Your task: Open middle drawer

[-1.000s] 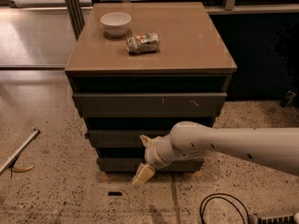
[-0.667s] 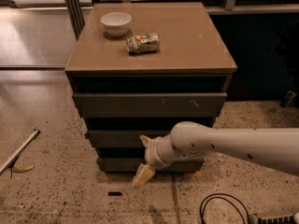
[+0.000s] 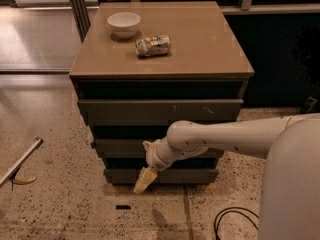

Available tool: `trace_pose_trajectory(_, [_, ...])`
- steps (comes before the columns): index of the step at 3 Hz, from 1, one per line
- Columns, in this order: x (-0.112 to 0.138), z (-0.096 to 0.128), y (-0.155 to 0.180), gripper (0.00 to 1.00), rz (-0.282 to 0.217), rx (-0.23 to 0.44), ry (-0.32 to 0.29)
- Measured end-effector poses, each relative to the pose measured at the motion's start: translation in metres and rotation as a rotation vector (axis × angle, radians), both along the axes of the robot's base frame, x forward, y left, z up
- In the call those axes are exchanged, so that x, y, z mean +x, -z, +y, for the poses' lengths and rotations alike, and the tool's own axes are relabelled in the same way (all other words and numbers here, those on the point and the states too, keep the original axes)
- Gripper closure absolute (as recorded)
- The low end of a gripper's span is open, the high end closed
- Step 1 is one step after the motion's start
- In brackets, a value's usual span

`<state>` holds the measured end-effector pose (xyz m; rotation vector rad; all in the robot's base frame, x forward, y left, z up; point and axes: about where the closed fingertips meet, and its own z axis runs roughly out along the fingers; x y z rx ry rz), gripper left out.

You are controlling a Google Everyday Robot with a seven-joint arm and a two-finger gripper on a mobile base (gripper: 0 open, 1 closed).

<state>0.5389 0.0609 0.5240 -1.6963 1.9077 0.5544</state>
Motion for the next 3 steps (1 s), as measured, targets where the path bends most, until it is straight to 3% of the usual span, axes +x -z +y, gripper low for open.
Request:
trace_pose_trajectory(1, [0.034,0.018,0.031,0.0,0.031,-0.021,-0.025])
trace_pose_trajectory(3, [0.082,0.061,0.063,0.0,-0.005,0.008,-0.025])
